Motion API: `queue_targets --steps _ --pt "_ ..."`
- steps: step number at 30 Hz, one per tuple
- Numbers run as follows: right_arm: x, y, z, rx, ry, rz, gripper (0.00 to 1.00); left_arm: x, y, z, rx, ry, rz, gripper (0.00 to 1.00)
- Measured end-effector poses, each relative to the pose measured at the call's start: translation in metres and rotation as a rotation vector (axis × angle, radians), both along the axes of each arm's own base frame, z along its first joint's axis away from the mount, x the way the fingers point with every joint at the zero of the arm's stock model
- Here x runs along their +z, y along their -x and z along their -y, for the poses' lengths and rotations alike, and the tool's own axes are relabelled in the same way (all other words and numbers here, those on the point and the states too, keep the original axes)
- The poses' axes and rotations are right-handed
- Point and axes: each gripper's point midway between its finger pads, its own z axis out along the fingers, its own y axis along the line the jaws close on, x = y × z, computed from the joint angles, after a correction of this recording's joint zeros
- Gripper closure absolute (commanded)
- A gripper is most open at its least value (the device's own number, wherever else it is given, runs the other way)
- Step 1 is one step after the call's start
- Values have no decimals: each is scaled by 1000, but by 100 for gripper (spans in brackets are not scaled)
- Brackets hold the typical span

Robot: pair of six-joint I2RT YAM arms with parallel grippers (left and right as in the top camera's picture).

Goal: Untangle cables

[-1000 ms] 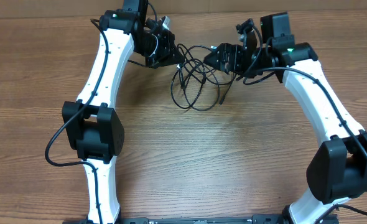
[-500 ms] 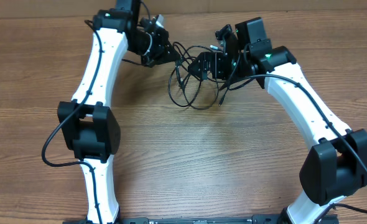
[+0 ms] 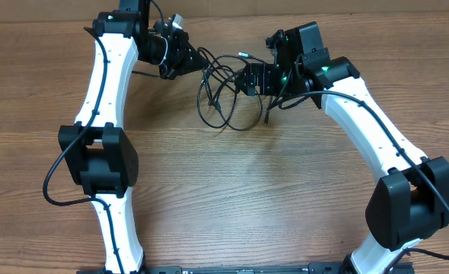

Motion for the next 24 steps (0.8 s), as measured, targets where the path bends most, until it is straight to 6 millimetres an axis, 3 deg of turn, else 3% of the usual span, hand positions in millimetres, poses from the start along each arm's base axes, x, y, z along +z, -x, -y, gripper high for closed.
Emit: queue_targets --steps 9,17,22,24 --pt "-3 -10 14 -57 72 34 0 0 -1 0 1 -2 8 96" --pt "3 -9 2 -14 12 42 1 0 0 3 -6 -2 8 96" --pt "7 0 -10 100 -19 59 15 0 0 3 -5 -2 7 96" --pt "7 4 -13 137 -21 66 16 0 0 3 -1 0 2 96"
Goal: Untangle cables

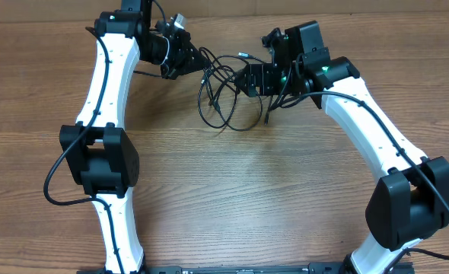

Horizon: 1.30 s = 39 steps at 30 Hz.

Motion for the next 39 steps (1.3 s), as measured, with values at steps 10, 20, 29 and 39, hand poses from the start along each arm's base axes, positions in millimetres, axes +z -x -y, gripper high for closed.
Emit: queue_targets --steps 10,20,29,39 --pt "-21 -7 -4 49 48 23 14 18 6 12 -30 125 -23 96" --pt "-52 -2 -27 146 83 22 12 23 8 15 -17 166 -67 96" --pt "-41 -13 -42 180 80 133 20 25 10 17 -11 185 -90 96" --pt "-40 -34 -44 160 98 223 78 32 12 20 -20 228 -102 96"
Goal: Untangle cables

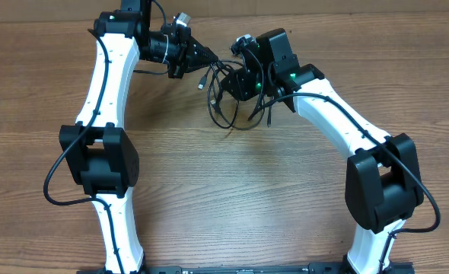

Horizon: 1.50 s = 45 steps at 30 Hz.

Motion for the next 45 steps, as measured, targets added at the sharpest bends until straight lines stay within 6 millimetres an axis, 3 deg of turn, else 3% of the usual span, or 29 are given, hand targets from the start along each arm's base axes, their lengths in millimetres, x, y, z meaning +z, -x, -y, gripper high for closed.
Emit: queue_targets --steps 3,8,9,12,14,16,21,28,31,32,34,36,38,45 --pt "-1 -2 2 -12 9 5 96 0 0 0 2 -1 -3 96" --pt "-1 -1 2 -14 7 -4 96 -2 0 1 2 -16 -2 93" --pt "-2 0 2 -11 4 -9 96 -5 -1 0 6 -30 -1 87" --pt "0 2 0 3 -19 -20 96 -13 -4 -4 23 -88 4 34" --pt "4 4 -3 3 -46 -35 96 -22 -6 -9 42 -147 5 8" --pt "9 6 -5 -9 -73 -52 96 -32 -10 -16 64 -214 9 0" --pt "28 15 -12 -21 -164 -102 96 -51 -17 -34 111 -365 20 1" --pt "57 48 -41 171 -375 -216 96 -67 -24 -55 158 -513 32 0" --pt "71 60 -47 260 -459 -245 96 -69 -24 -57 166 -532 31 20" --pt "77 64 -48 292 -489 -251 96 -69 -24 -58 167 -538 31 32" --pt "86 68 -47 340 -536 -260 96 -70 -24 -56 162 -547 35 68" --pt "92 71 -44 367 -564 -266 96 -71 -22 -54 153 -551 33 84" --pt "95 71 -39 379 -584 -273 96 -72 -18 -51 138 -561 28 89" --pt "105 58 -9 367 -649 -278 96 -83 0 -53 96 -655 -16 81"
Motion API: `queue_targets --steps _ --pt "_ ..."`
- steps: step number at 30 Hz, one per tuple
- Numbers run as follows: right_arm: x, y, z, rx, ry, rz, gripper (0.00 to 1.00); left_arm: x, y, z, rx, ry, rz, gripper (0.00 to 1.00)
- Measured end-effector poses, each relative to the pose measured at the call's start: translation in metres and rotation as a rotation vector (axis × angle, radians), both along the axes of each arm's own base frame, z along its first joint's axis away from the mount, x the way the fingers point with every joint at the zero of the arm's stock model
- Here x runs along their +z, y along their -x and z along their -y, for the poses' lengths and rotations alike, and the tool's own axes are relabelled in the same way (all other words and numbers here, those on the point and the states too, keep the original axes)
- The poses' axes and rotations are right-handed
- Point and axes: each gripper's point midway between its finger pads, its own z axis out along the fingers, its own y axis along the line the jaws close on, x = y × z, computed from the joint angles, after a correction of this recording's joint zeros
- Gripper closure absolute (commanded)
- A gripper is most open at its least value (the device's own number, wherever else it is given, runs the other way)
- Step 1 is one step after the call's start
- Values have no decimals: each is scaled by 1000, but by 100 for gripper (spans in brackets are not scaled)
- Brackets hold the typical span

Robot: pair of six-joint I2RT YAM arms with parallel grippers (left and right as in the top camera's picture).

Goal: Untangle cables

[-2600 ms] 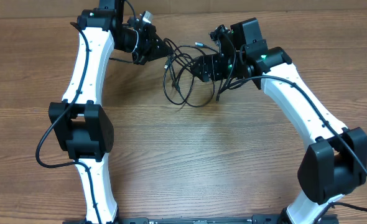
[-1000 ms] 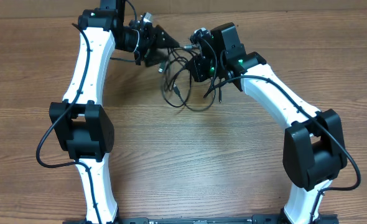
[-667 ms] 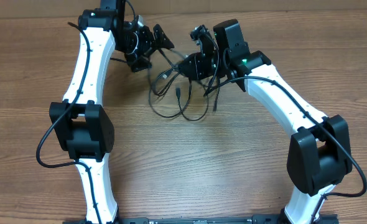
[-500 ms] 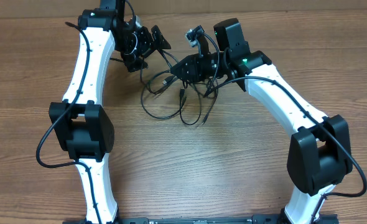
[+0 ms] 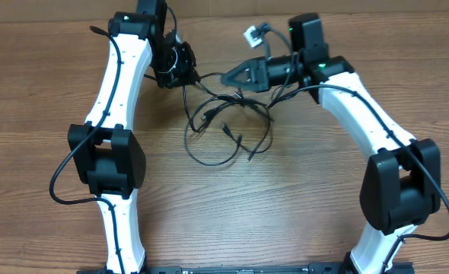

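Observation:
A tangle of thin black cables (image 5: 226, 128) lies in loose loops at the middle back of the wooden table (image 5: 285, 213), with small plug ends showing among the loops. At the tangle's upper left, my left gripper (image 5: 185, 70) is shut on a cable strand. My right gripper (image 5: 226, 78) points left over the tangle's top edge. Its fingers meet in a point where a strand runs across from the left gripper, so it looks shut on that strand. A white connector (image 5: 253, 34) sticks up behind the right wrist.
The two white arms frame the work area, the left arm (image 5: 114, 106) on one side and the right arm (image 5: 369, 106) on the other. Their black bases sit near the table's front edge, and the table's back edge is close behind the grippers.
The tangle now spreads wider and reaches further toward the front and left. My left gripper has turned and sits lower. The right wrist has swung so its fingers point left.
At first both grippers held the compact tangle at the back, left at its upper left and right at its right side. Little changed at the second moment. Then the two grippers stood closer together, with the tangle bunched. Now the loops lie spread out below them.

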Motion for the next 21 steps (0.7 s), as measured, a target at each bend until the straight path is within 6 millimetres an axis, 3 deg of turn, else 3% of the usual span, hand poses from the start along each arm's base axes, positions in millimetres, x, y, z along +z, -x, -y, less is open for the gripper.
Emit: queue_targets --steps 2,5,7,12,19,20,21 --pt "3 -5 11 -12 -17 -9 96 -2 2 -3 -10 -20 -1 66" --pt "5 -10 24 -30 -31 -26 96 -3 1 -6 -28 -37 11 28" --pt "6 -12 28 -36 -35 -34 96 -2 -1 -6 -34 -37 24 17" --pt "7 -7 22 -15 -41 -40 96 2 -9 1 -45 4 64 14" --pt "8 12 -6 58 -43 -41 96 12 -5 19 -71 114 55 12" --pt "8 15 -11 68 -44 -38 96 13 -3 22 -76 126 49 15" --pt "9 17 -14 76 -46 -33 96 14 -1 25 -82 136 43 25"
